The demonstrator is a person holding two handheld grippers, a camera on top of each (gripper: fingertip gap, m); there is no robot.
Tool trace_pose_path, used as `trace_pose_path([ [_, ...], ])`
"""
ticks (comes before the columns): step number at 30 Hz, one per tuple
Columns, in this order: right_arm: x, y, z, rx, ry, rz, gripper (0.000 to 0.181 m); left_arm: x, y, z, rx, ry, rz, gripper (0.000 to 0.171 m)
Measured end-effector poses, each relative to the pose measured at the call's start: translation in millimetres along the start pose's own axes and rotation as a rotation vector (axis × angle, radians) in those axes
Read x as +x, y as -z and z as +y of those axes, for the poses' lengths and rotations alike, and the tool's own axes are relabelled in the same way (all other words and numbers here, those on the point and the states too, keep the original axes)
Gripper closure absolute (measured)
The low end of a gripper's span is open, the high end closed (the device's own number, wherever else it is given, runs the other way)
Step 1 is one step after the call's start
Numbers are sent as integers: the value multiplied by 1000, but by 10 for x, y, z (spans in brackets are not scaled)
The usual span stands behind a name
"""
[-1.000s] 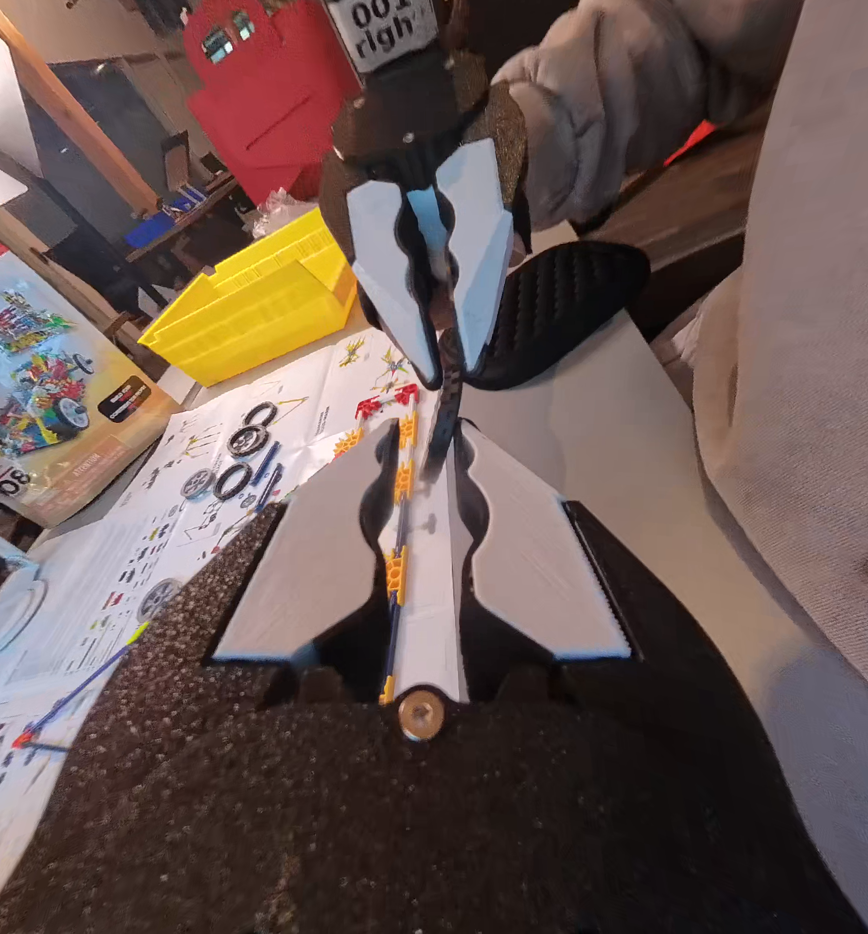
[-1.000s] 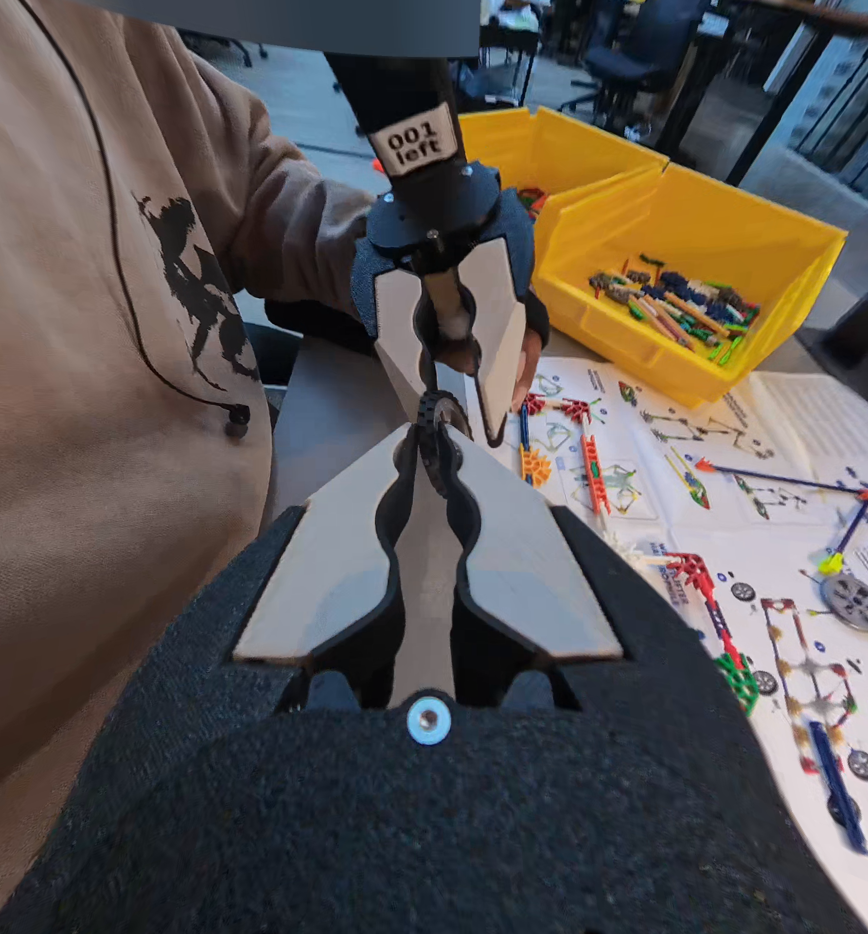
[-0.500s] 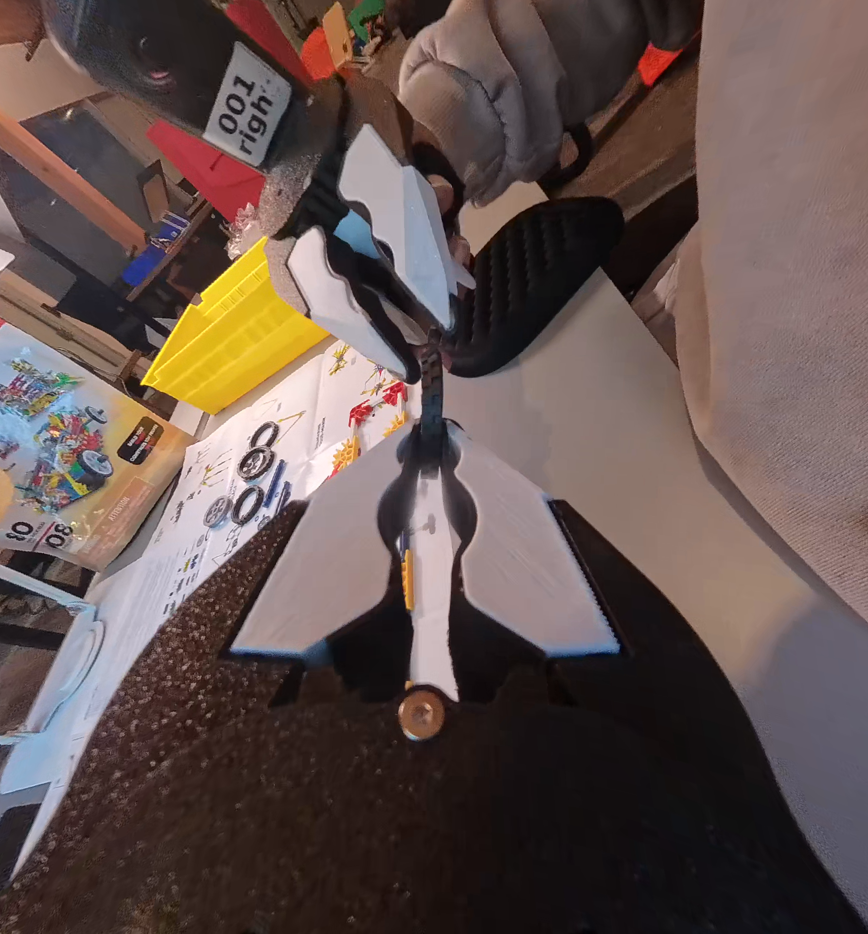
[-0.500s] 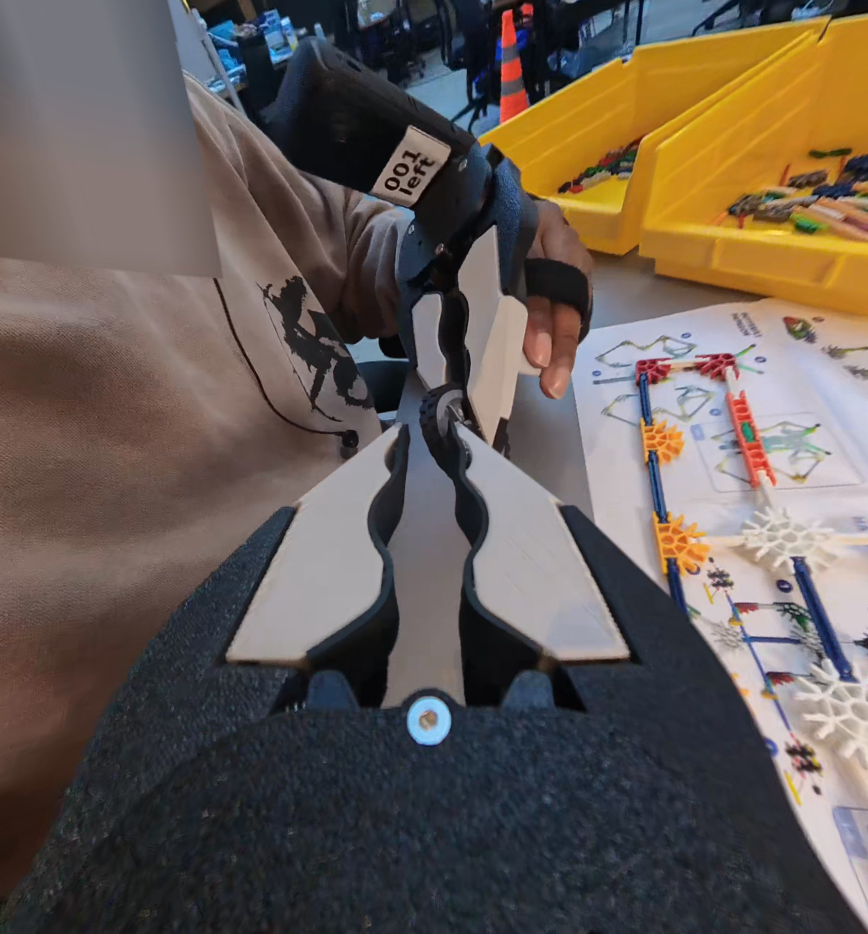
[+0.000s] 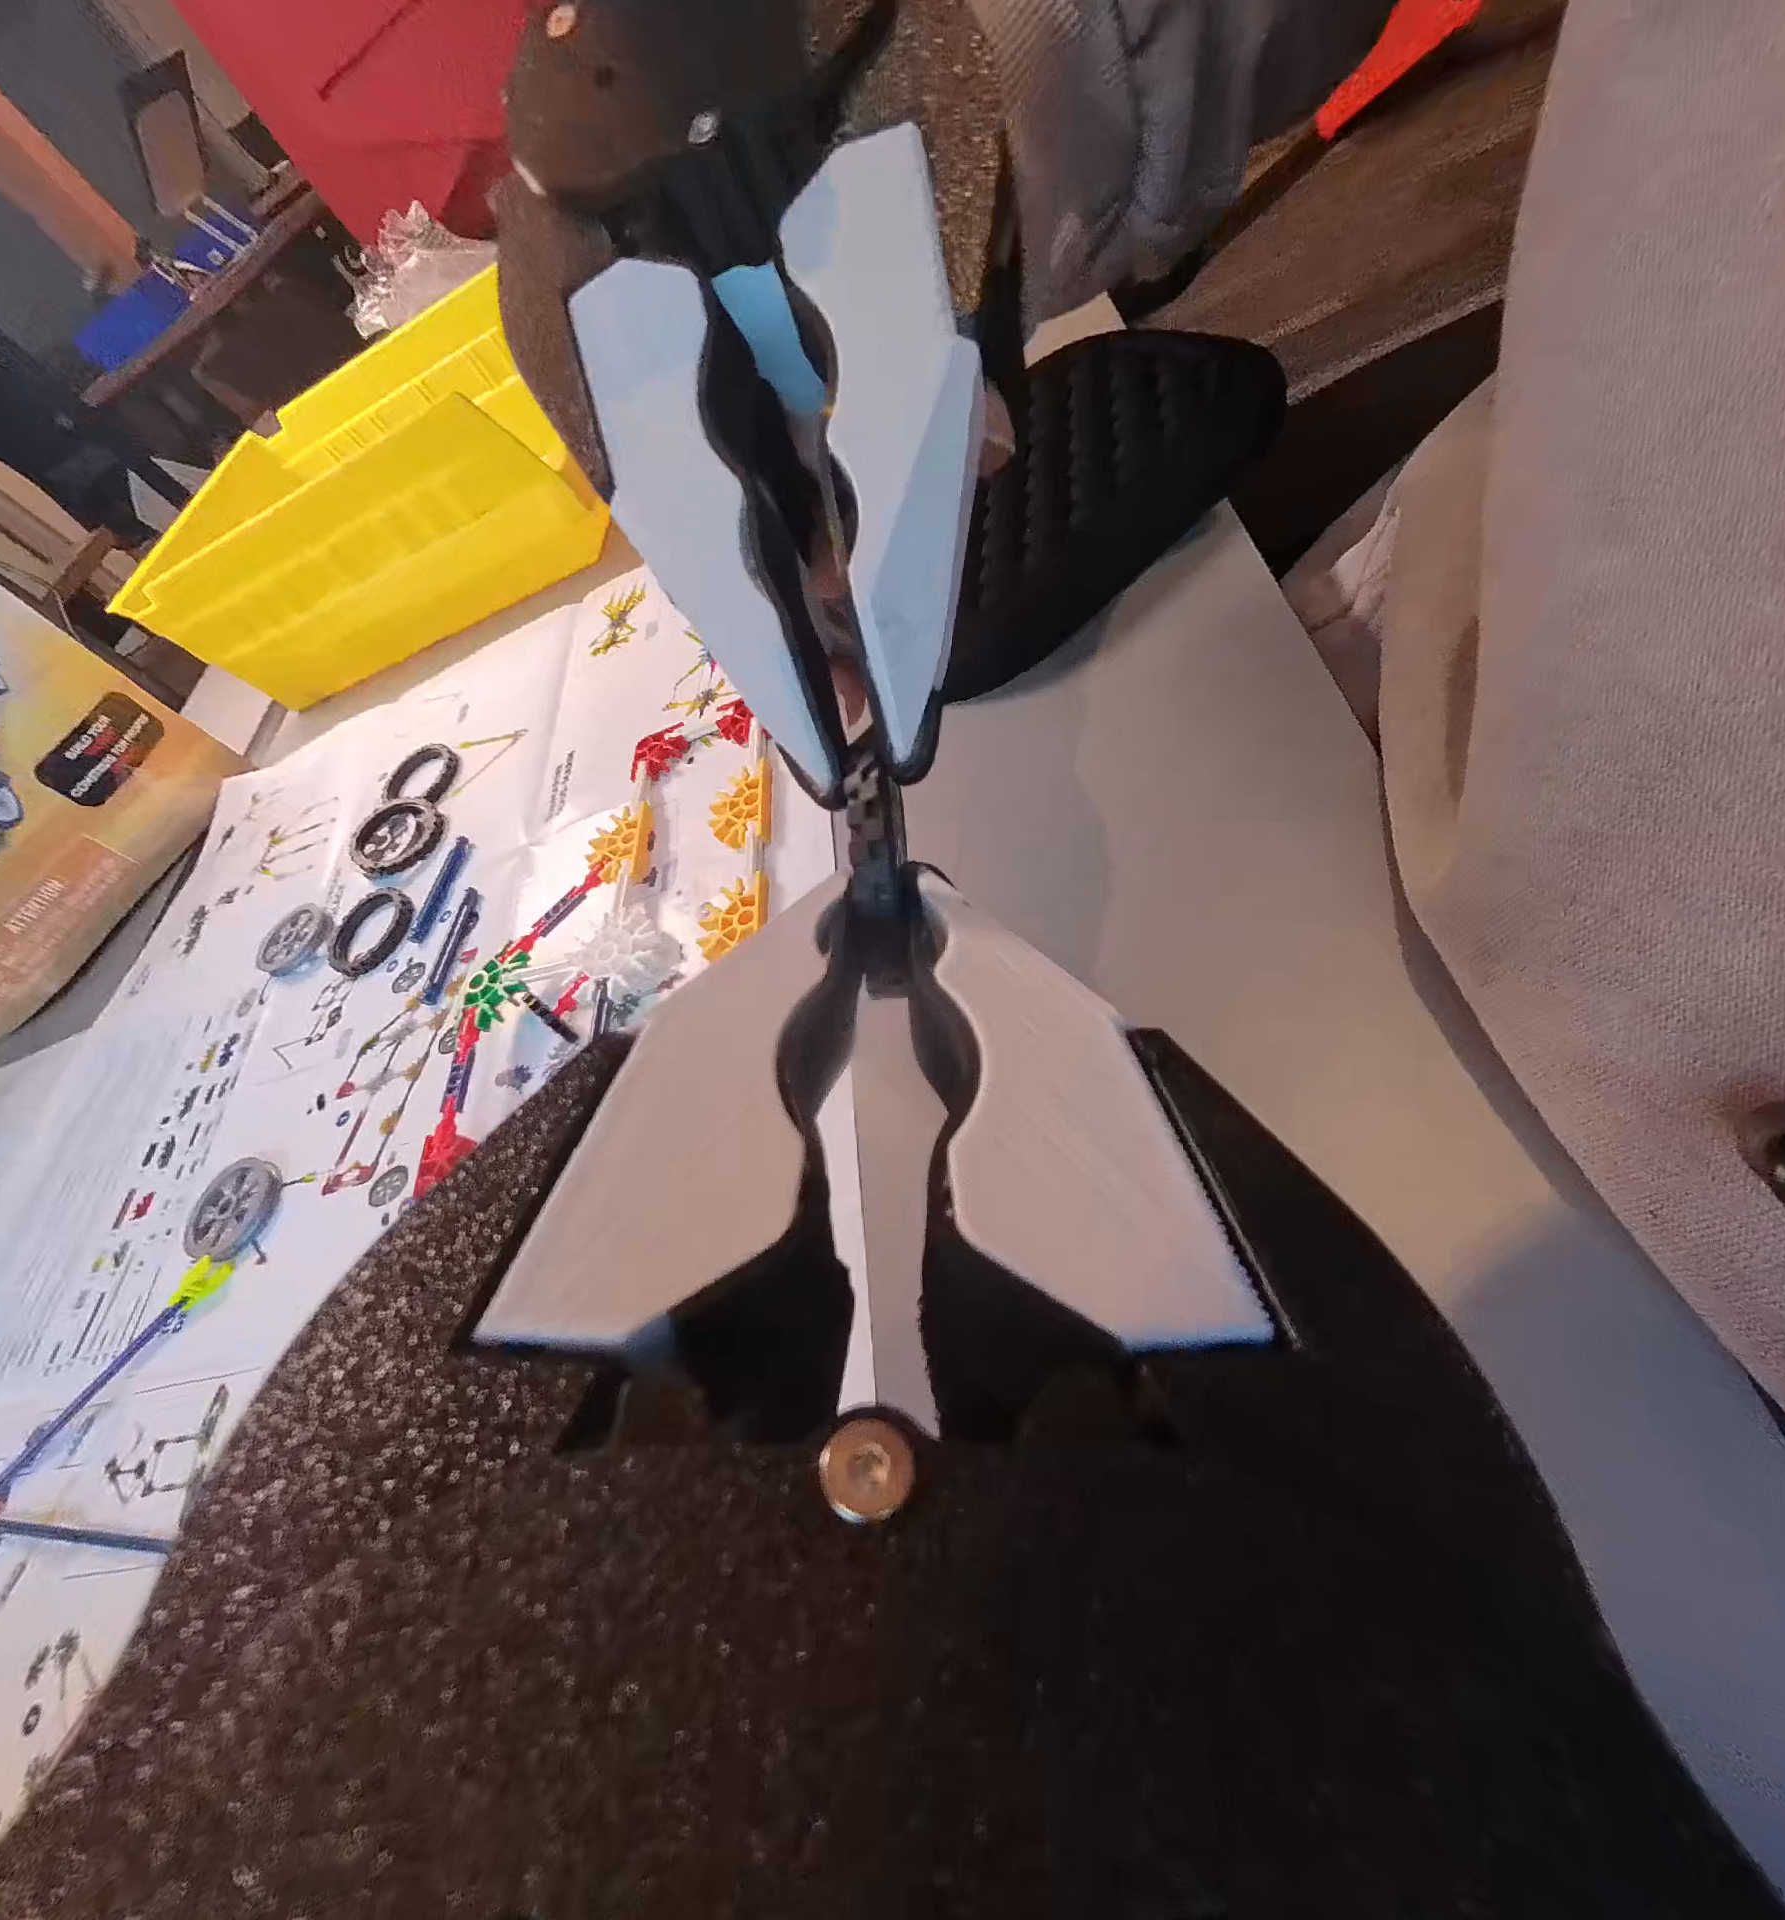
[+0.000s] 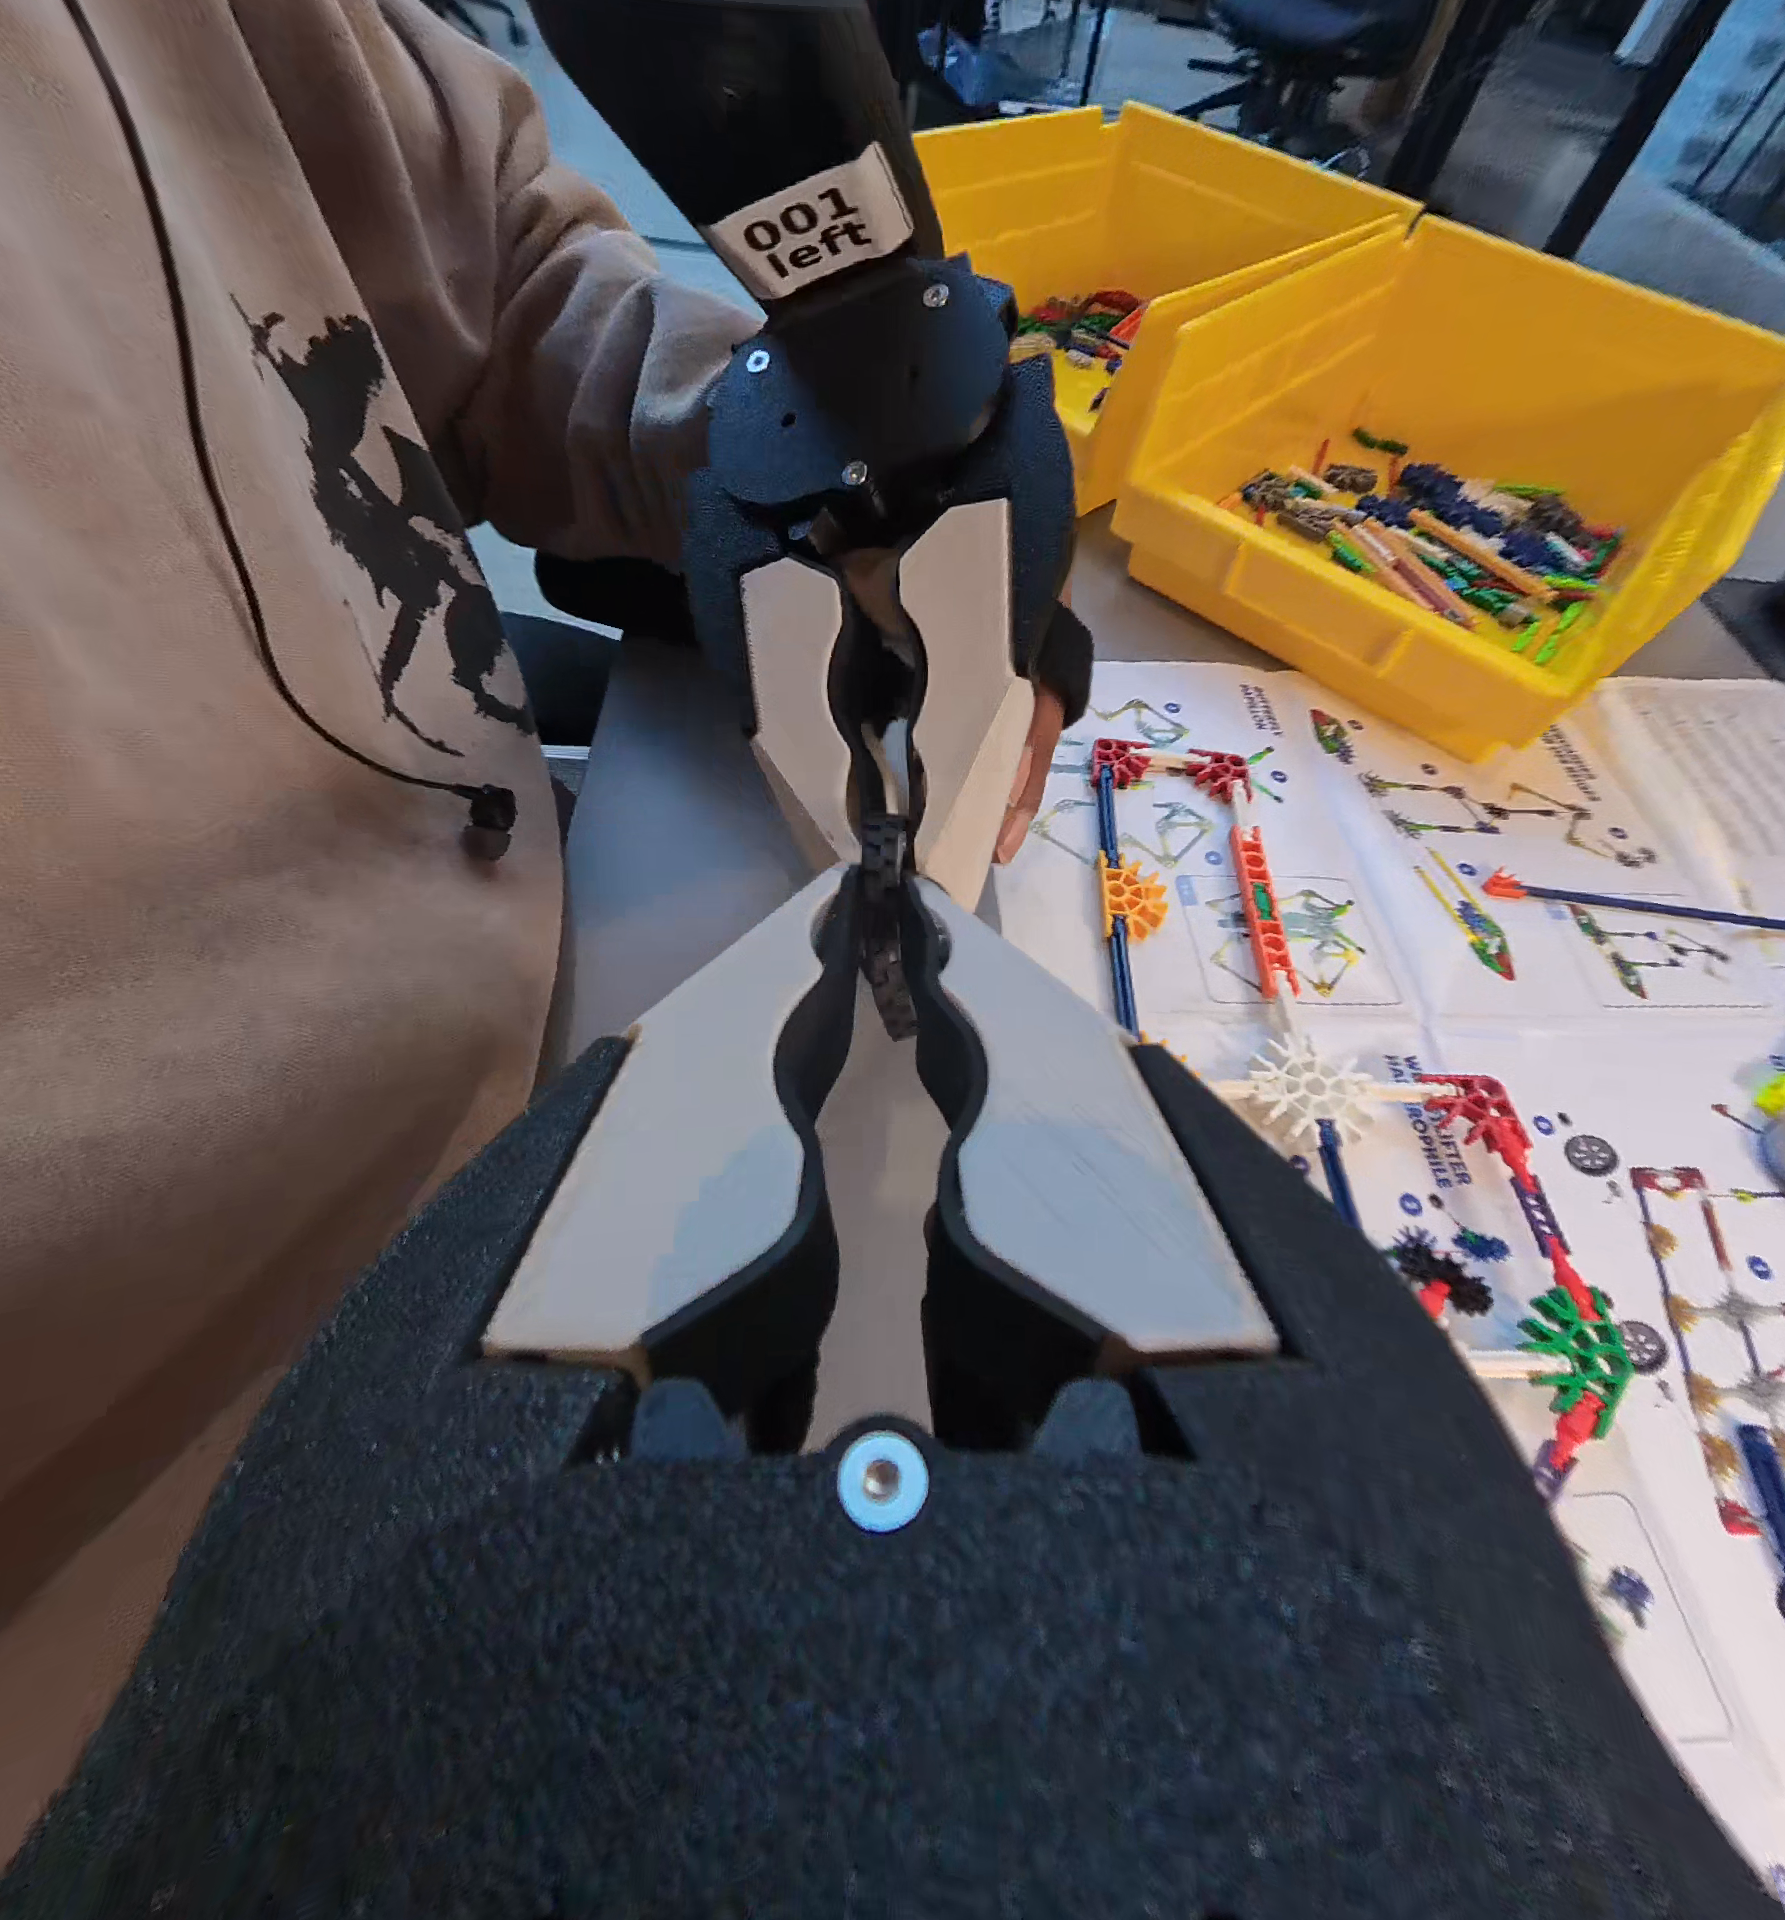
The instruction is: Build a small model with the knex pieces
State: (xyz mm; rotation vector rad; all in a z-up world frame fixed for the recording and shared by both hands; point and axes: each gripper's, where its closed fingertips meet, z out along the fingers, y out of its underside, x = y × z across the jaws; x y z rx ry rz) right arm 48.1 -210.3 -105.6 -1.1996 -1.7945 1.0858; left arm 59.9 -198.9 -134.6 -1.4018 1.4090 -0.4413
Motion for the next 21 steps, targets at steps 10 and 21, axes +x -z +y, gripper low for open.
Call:
trace_pose_path([
  [10,235,83,-77,103,-4,248,177,-67,-4,-100,99,523,167,168],
  [21,74,-26,837,-244,-660,44,175,221,-210,472,-235,743,280,158],
])
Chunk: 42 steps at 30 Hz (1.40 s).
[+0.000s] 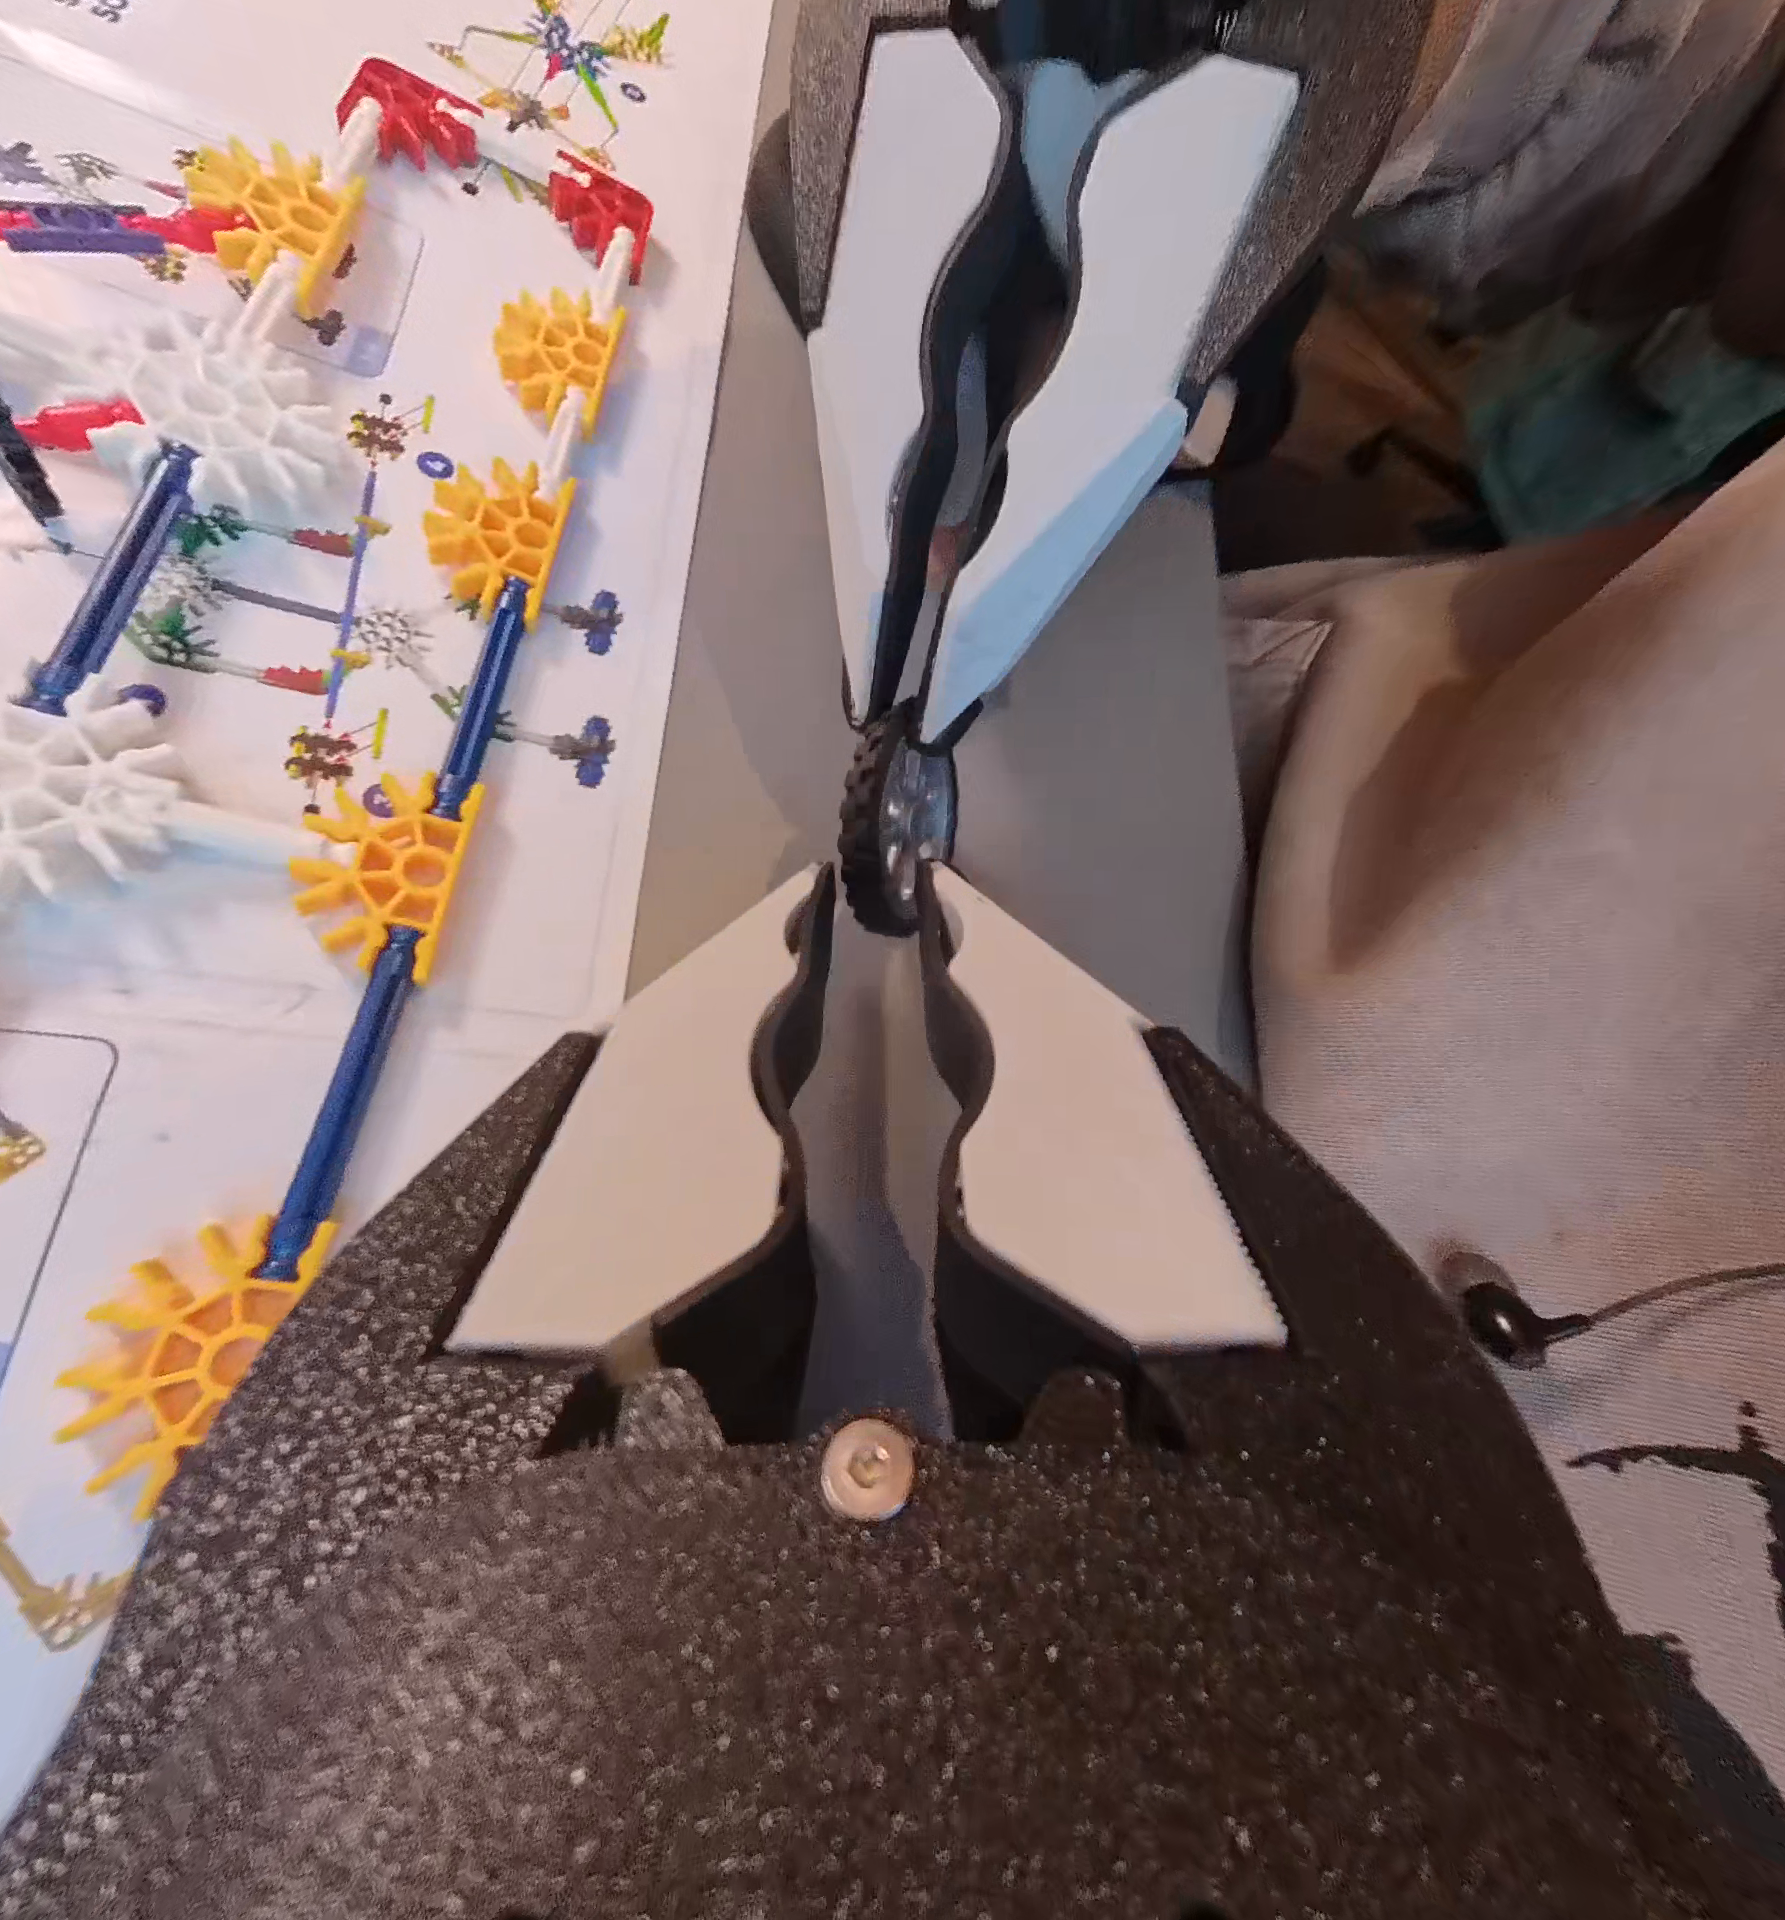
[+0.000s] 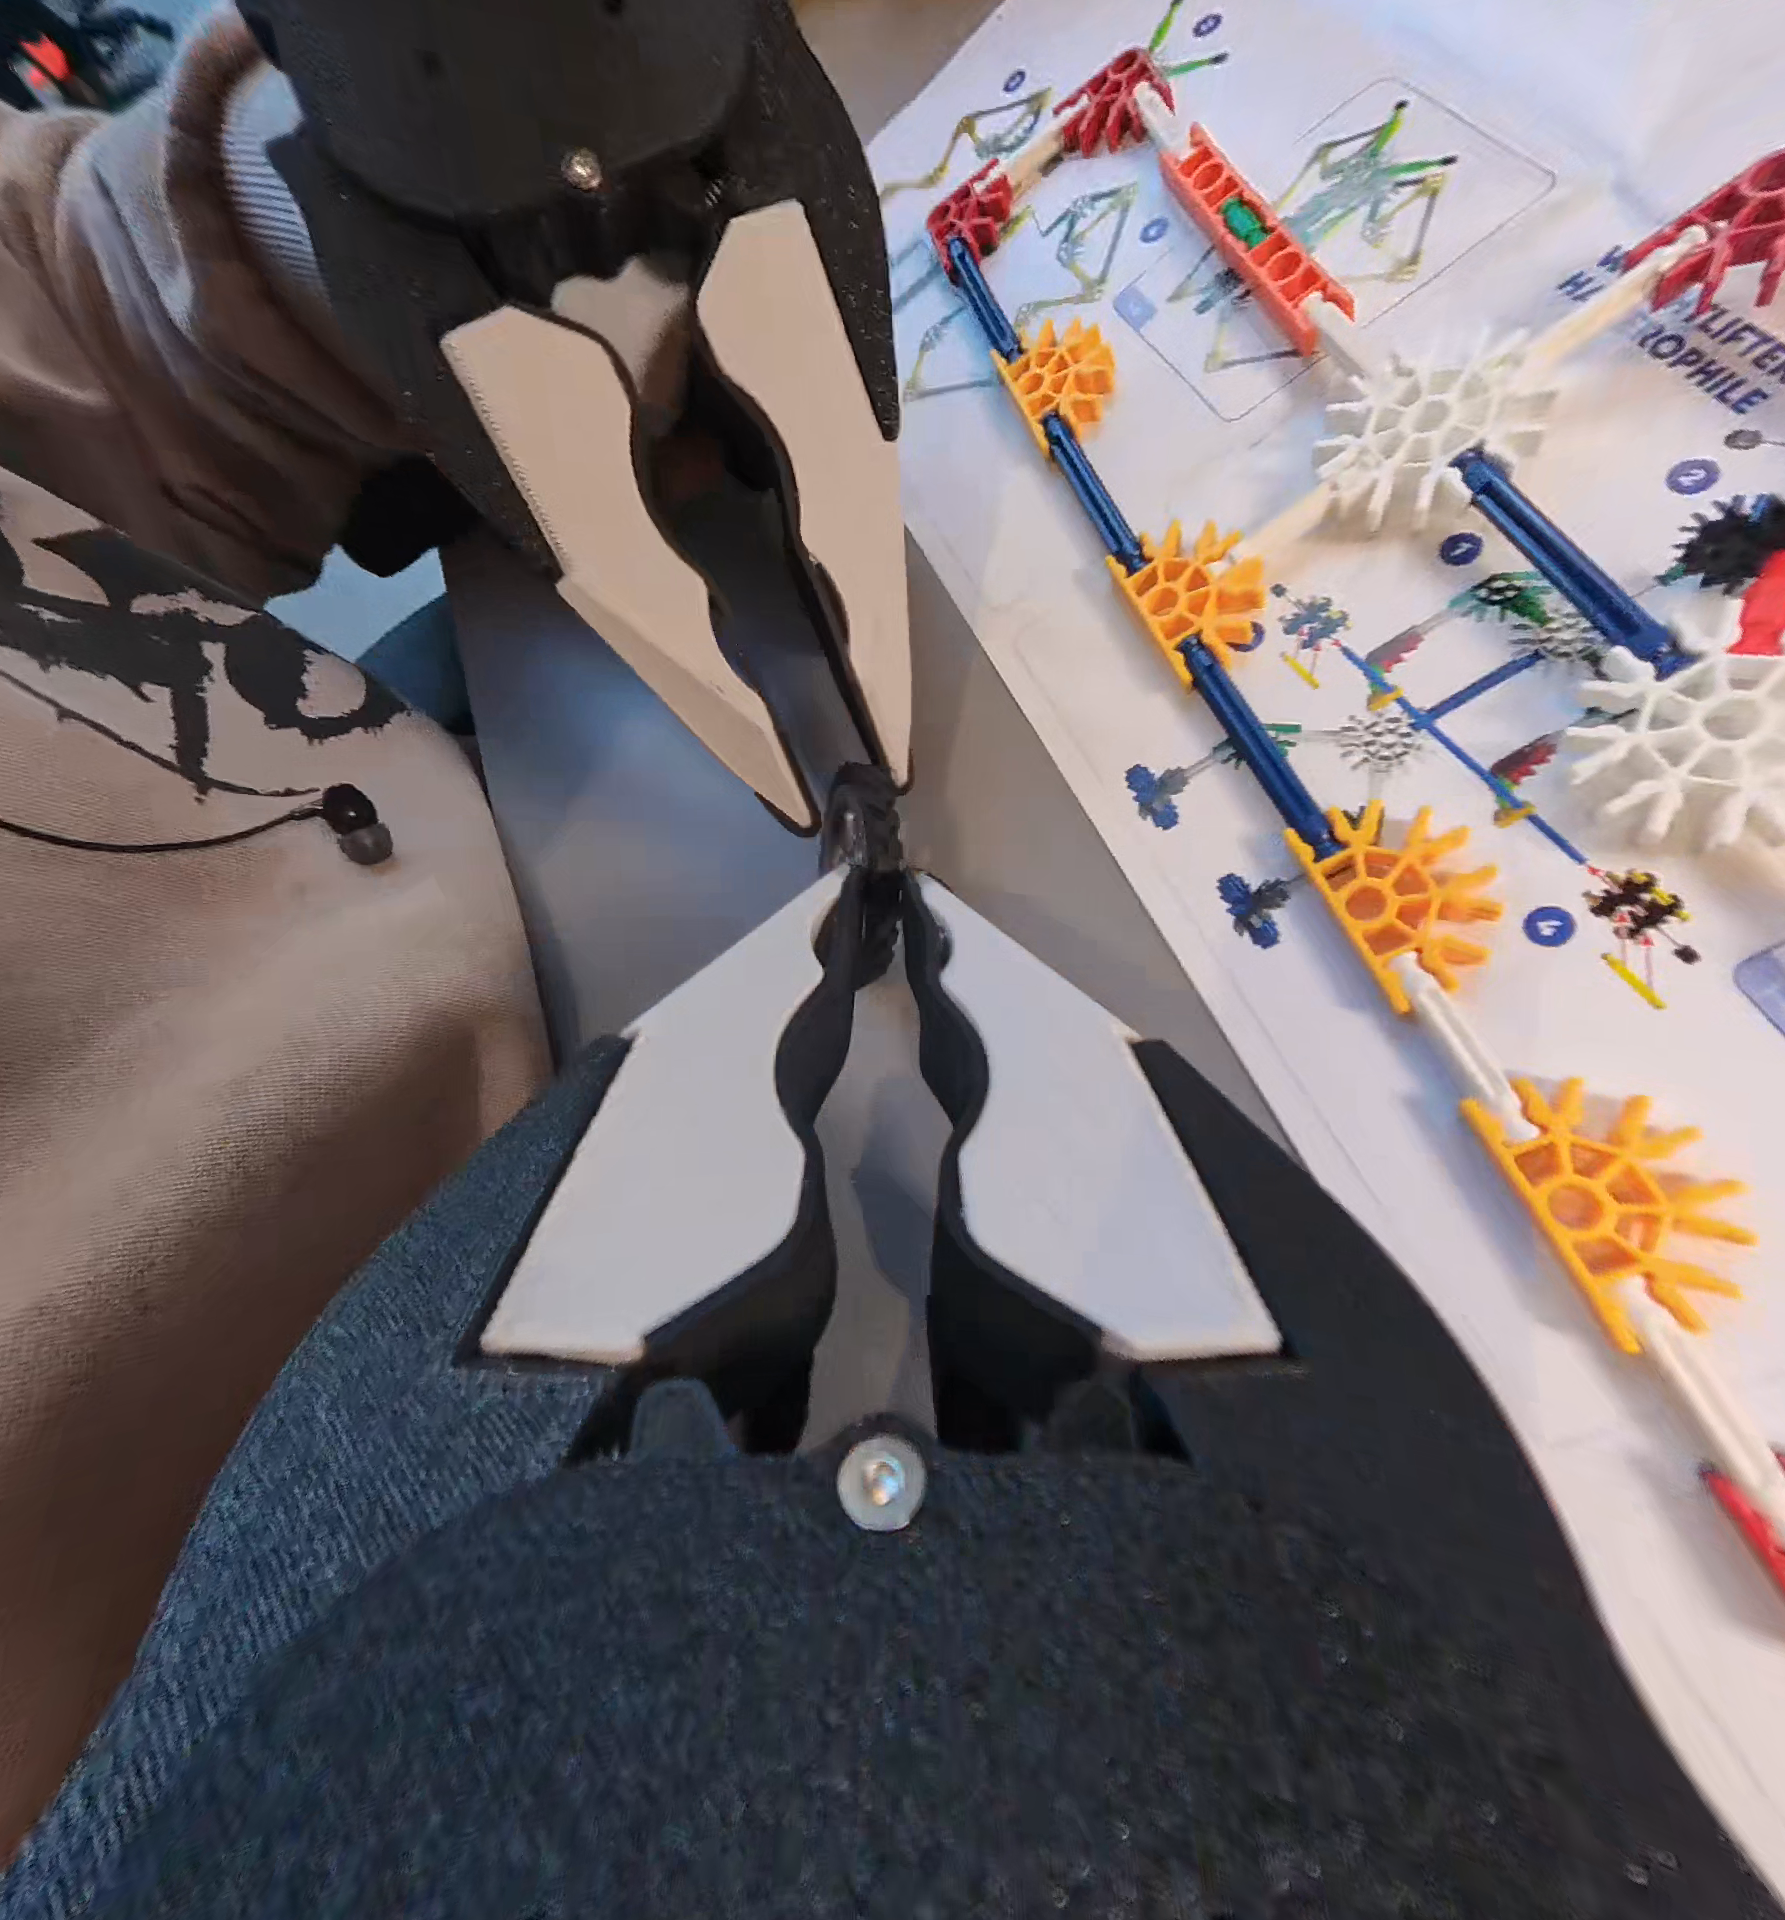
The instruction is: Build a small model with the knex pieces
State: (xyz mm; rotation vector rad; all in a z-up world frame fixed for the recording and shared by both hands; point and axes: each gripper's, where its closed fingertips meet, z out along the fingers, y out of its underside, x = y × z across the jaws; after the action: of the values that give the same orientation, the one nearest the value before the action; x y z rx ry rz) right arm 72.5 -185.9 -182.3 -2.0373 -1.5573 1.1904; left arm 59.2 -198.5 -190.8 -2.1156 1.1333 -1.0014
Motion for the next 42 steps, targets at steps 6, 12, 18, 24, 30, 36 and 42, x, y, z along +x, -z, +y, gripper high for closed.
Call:
trace_pose_path([
  [6,261,-87,146,-211,212,185,170,-195,-49,20,-56,-140,-184,167],
  [12,167,-22,46,-240,365,176,173,-230,-55,15,-69,-191,-230,169],
  [18,217,-85,129,-353,311,169,181,-218,-101,-71,-49,-208,-234,171],
  [24,211,-101,129,-459,336,146,181,-256,-136,-40,-111,-286,-295,171],
  [30,199,-116,122,-482,333,118,181,-256,-153,-41,-132,-374,-325,171],
  [36,99,-171,131,-396,265,46,181,-214,-182,-46,-96,-396,-282,171],
  [42,118,-44,2,-296,224,57,174,-182,-45,-91,-30,-315,-214,171],
])
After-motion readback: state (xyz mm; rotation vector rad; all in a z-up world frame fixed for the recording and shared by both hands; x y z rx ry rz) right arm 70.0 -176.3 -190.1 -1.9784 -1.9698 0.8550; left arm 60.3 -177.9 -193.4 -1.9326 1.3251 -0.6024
